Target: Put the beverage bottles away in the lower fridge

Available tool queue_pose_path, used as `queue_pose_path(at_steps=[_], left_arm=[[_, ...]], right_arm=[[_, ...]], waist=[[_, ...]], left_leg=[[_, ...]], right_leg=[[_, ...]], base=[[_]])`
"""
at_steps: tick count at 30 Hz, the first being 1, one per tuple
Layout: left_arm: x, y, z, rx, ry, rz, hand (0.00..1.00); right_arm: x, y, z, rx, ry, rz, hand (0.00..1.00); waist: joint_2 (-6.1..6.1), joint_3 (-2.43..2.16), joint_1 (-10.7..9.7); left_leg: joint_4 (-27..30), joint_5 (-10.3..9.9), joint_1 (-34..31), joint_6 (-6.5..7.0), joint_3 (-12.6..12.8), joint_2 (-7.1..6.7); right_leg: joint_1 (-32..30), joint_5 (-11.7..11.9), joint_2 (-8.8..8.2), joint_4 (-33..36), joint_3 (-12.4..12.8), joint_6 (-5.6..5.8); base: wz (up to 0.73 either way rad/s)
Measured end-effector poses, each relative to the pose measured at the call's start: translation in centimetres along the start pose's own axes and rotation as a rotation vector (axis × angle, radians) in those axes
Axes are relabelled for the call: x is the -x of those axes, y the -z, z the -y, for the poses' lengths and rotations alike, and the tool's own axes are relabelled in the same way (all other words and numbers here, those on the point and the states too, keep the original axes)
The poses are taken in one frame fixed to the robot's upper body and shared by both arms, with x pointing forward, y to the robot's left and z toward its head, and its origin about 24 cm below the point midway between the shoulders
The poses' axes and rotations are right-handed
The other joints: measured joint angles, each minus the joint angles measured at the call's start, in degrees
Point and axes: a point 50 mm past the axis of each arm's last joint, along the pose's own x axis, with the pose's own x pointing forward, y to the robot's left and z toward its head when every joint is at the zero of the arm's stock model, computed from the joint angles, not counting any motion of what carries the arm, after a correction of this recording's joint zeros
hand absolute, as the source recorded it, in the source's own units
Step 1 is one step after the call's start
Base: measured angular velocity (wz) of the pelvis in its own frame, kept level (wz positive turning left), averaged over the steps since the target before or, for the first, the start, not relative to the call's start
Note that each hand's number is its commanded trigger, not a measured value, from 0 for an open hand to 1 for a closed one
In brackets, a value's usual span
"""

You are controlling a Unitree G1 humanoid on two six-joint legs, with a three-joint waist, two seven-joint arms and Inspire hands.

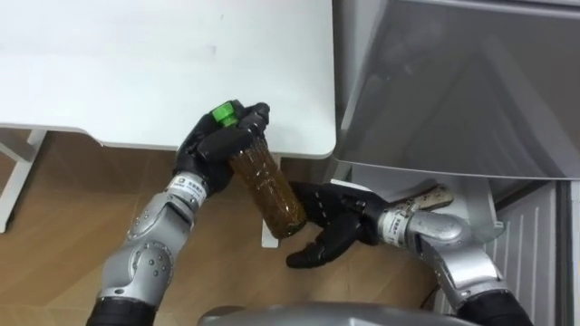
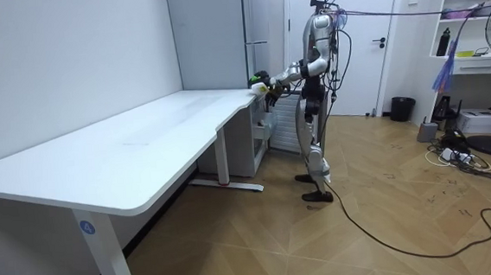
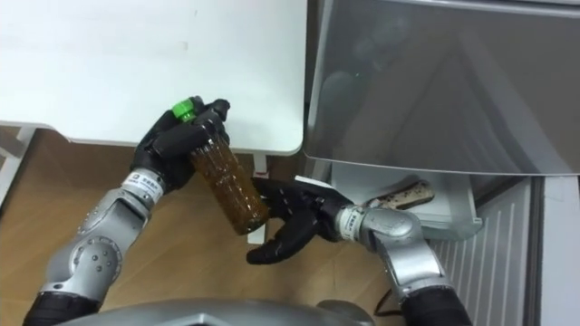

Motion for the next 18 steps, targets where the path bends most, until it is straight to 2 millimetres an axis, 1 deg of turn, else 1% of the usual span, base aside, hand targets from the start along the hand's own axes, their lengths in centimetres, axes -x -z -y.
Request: queue_pose_path(at_steps=[1,2,4,8,12,16,18], left_arm=[[0.1,0.2,-0.1,0.002,0.0,-0.005,1.0],[0.2,0.3,-0.1,0.001,-0.001,-0.011,1.0],[0.2,0.6,0.1,-0.005,0.008,-0.023,1.0],[0.1,1.3,0.7,-0.013,0.04,-0.054,1.0],[0.1,1.6,1.1,-0.025,0.076,-0.074,1.0],[0.1,1.6,1.2,-0.029,0.092,-0.078,1.0],[0.2,1.7,1.2,-0.031,0.093,-0.081,1.0]], right_arm=[[0.0,0.1,-0.1,-0.003,-0.01,-0.002,0.0],[0.1,0.3,-0.2,-0.009,-0.014,-0.003,0.0],[0.1,0.4,-0.3,-0.029,-0.024,0.007,0.0],[0.2,0.1,-0.8,-0.077,-0.053,0.073,0.0],[0.2,-0.4,-1.0,-0.11,-0.07,0.13,0.0],[0.2,-0.5,-1.0,-0.131,-0.081,0.152,0.0],[0.2,-0.5,-1.0,-0.131,-0.081,0.152,0.0]], waist=[[-0.06,-0.27,-0.03],[-0.1,-0.39,-0.07],[-0.08,-0.38,-0.05],[0.15,-0.21,-0.01],[0.03,-0.14,-0.01],[-0.49,0.29,0.01],[-0.7,0.36,0.04]], left_leg=[[0.06,0.0,0.05,0.0,-0.02,0.0],[0.1,0.0,0.12,0.0,-0.04,0.0],[0.16,0.0,0.06,0.0,-0.12,-0.04],[-0.17,-0.02,-0.09,0.04,-0.12,-0.07],[-0.07,-0.02,-0.14,0.03,-0.06,-0.04],[-0.28,-0.02,-0.14,0.03,-0.04,-0.04],[-0.48,-0.02,-0.14,0.03,-0.04,-0.03]], right_leg=[[0.08,0.0,-0.07,0.02,-0.01,0.0],[0.23,0.0,-0.14,0.02,-0.09,0.0],[0.32,0.0,-0.25,0.02,-0.39,0.0],[0.22,-0.01,-0.3,0.02,-0.39,0.01],[0.02,-0.09,-0.15,-0.03,-0.01,-0.05],[-0.06,-0.16,0.23,-0.19,0.08,-0.02],[-0.08,-0.18,0.25,-0.34,0.08,0.01]], base=[[0.0],[0.0],[0.05],[0.01],[0.0],[0.0],[0.0]])
